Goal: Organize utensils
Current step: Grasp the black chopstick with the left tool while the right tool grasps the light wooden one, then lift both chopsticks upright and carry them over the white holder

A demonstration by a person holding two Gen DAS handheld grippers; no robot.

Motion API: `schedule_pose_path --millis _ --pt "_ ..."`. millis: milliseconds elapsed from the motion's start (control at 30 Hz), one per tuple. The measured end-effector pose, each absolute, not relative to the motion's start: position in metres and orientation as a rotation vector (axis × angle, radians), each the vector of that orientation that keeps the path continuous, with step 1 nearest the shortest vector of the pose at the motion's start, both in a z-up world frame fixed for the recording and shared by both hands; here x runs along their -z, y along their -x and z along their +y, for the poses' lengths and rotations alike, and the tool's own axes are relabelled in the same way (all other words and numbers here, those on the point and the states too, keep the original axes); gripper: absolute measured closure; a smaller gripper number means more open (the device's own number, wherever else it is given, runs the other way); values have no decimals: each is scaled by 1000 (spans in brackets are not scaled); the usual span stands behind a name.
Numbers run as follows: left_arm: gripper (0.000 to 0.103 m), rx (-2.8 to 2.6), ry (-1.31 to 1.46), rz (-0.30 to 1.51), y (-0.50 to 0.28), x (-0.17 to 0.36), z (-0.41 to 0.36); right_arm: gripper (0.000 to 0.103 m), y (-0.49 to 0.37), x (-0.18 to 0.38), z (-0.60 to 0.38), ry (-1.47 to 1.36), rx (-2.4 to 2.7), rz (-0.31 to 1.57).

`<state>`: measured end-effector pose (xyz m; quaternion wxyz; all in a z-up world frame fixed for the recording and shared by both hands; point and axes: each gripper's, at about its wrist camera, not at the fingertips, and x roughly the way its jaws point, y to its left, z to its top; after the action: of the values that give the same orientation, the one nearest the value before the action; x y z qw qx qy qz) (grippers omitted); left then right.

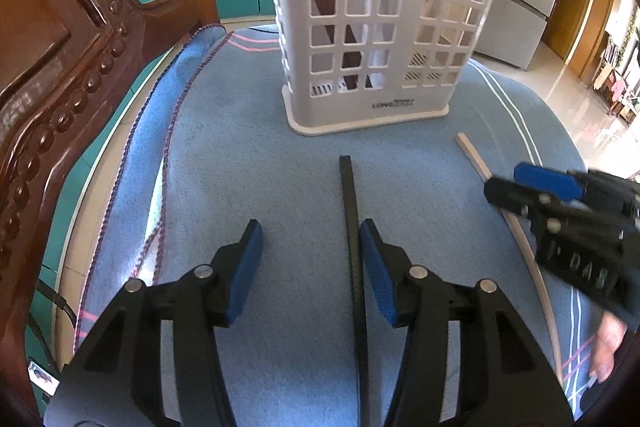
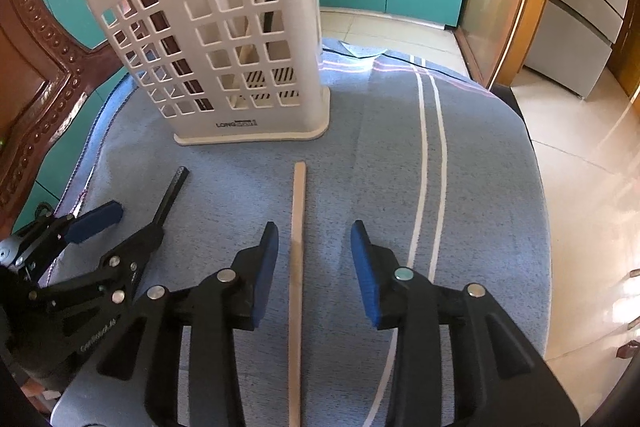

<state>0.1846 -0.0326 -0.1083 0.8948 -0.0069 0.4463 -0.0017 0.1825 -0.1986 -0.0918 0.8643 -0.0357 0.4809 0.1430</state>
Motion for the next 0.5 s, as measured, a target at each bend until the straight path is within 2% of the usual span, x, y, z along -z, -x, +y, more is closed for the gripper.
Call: schedule_pose_path --millis 500 --pt "50 -26 11 937 -201 106 -35 61 -181 101 -183 159 -264 981"
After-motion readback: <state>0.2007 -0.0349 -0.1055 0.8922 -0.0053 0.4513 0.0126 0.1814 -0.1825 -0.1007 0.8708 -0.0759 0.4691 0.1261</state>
